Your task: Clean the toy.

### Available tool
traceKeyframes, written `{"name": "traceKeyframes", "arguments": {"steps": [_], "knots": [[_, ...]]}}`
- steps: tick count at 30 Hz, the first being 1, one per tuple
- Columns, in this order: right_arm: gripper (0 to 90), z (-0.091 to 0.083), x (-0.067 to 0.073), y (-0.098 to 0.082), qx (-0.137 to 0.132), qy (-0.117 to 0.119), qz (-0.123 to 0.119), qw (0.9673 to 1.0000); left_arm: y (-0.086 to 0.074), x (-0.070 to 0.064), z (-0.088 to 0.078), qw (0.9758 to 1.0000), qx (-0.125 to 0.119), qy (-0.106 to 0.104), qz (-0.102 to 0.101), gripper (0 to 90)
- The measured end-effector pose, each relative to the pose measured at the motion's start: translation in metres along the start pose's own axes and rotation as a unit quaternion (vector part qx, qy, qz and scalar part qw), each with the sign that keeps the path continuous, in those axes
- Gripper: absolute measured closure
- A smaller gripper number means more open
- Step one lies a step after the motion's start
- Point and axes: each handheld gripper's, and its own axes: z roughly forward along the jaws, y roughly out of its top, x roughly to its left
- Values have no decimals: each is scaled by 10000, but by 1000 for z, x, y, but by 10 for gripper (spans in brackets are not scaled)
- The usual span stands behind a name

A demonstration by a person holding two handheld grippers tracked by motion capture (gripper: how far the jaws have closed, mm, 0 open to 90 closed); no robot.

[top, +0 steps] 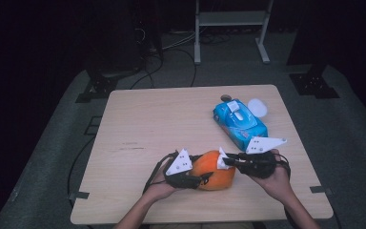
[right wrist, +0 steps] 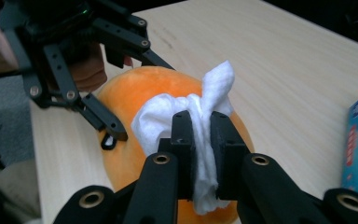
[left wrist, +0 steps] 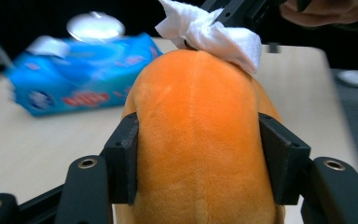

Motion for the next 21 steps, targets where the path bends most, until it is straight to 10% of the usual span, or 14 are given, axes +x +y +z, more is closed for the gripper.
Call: {"name": "traceKeyframes", "arguments": {"steps": [12,17,21], "knots": [[800,-2,-22,-24,123,-64,440,9989,-18,11,-3,9986,274,-382,-244,296],[798,11,-5,-10,178,126,114,9997,-15,8,-5,9978,397,-515,-140,264],[797,15,-2,-13,264,318,107,9991,-16,20,-9,9947,322,-634,-743,166]]}}
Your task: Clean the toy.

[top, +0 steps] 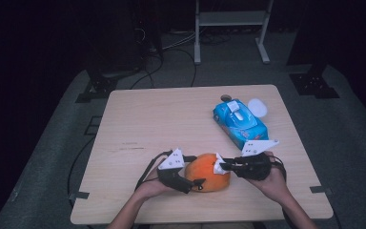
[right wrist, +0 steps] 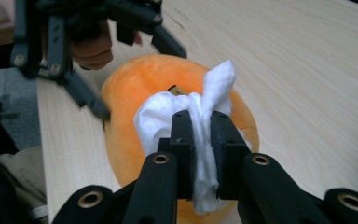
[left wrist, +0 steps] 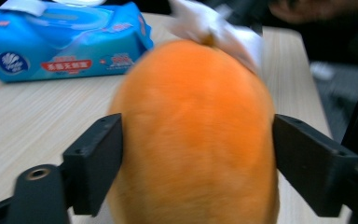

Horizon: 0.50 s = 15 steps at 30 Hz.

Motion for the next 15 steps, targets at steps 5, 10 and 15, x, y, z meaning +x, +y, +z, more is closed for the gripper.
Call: {"name": "traceKeyframes", "arguments": {"steps": [5,10,15], "knots": [[797,-5,1,-4,1,-49,-25,10000,-2,-5,5,9997,144,37,182,225],[797,-13,-9,-12,-58,-54,190,9998,-5,-2,3,9999,140,53,86,231],[798,-18,-15,-19,-16,-168,318,9994,-5,-1,3,9998,153,59,90,223]]}}
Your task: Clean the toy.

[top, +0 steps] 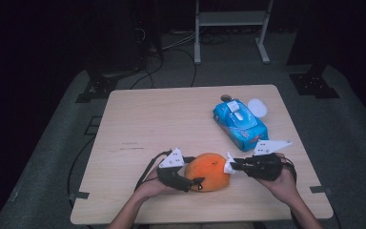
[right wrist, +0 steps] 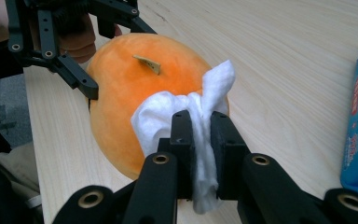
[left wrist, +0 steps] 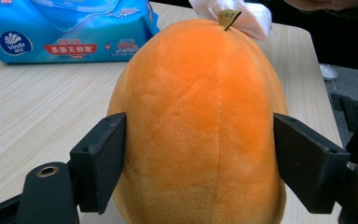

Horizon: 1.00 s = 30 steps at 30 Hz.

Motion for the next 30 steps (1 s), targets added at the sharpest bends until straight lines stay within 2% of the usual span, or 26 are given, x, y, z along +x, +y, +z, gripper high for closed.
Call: {"name": "traceKeyframes", "arguments": {"steps": [5,7,9,13,16,18,23,26,30], "knots": [[798,4,5,11,-145,87,-22,9999,5,-8,6,9997,18,16,252,225],[798,10,9,17,-132,129,-157,9997,6,-10,6,9994,108,60,336,223],[797,11,11,19,-94,122,-226,9996,4,-8,3,9995,103,32,282,225],[798,6,1,8,-38,140,-49,9999,1,-3,1,9998,33,-20,171,226],[798,-1,-7,-1,55,4,80,10000,2,-4,1,9998,64,-9,205,225],[799,-3,-8,-3,32,28,157,9999,4,-6,3,9996,96,24,274,223],[798,4,3,11,-86,139,-32,9999,9,-14,7,9984,196,89,518,213],[797,9,9,14,-49,131,-160,9998,7,-11,4,9988,225,41,440,208],[800,5,4,8,6,97,-91,9999,6,-9,4,9992,180,7,363,211]]}}
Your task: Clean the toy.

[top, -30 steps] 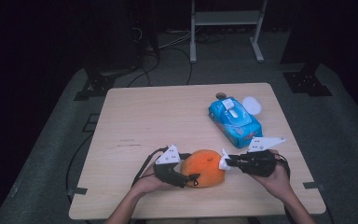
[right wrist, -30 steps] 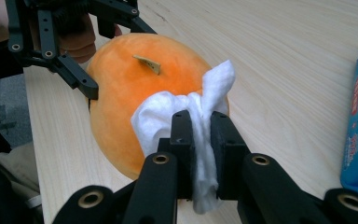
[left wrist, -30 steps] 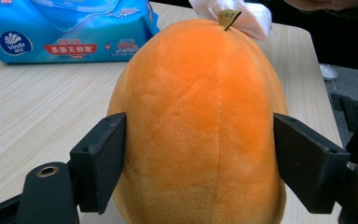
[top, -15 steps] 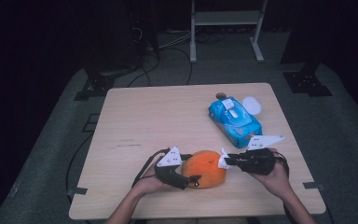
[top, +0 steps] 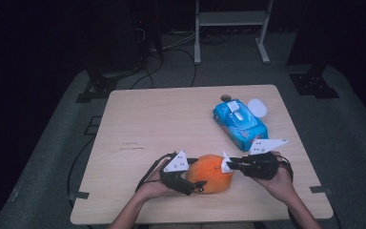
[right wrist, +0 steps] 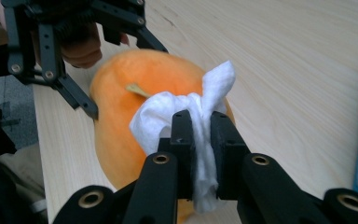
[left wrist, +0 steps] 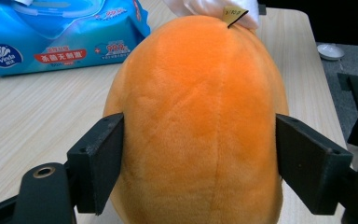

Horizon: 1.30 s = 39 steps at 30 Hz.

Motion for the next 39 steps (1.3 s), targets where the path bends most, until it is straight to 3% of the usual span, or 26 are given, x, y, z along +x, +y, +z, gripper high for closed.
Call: {"name": "traceKeyframes", "arguments": {"steps": [2,5,9,11,13,15,16,20,23,25,27,30,32,35,39], "knots": [[801,-3,-5,-5,23,-1,137,9999,0,0,0,10000,-7,6,-15,213],[802,-3,-5,-4,13,-89,111,9999,2,-1,2,10000,12,66,-47,216],[801,7,16,16,2,-93,-379,9992,6,-3,4,9999,84,126,-20,203],[800,11,20,19,80,-148,-531,9984,3,-1,2,9999,41,73,-83,192],[800,9,15,14,56,-112,-428,9990,3,3,0,9998,-8,11,-207,160],[800,5,7,8,33,-129,-233,9996,2,8,-1,9986,-39,-87,-513,117],[800,3,5,6,22,-146,-169,9997,1,10,-1,9983,-34,-120,-569,116],[802,0,7,9,-68,-199,-172,9996,4,4,2,9990,1,-7,-439,213],[801,4,20,20,-178,-6,-385,9991,10,-3,7,9992,11,27,-388,238],[801,8,29,25,-51,-70,-631,9980,10,-6,8,9996,101,33,-265,237],[801,9,31,23,38,-166,-743,9971,7,-4,6,9995,56,-37,-294,237],[801,4,21,16,73,-230,-632,9977,6,-3,5,9994,0,-43,-357,257],[800,0,13,11,44,-209,-432,9988,7,-4,8,9994,-26,-54,-327,257],[801,-2,13,10,84,-220,-437,9988,8,-5,8,9996,-5,-67,-276,255],[801,1,12,10,101,-127,-417,9990,5,1,9,9991,-46,-34,-417,145]]}}
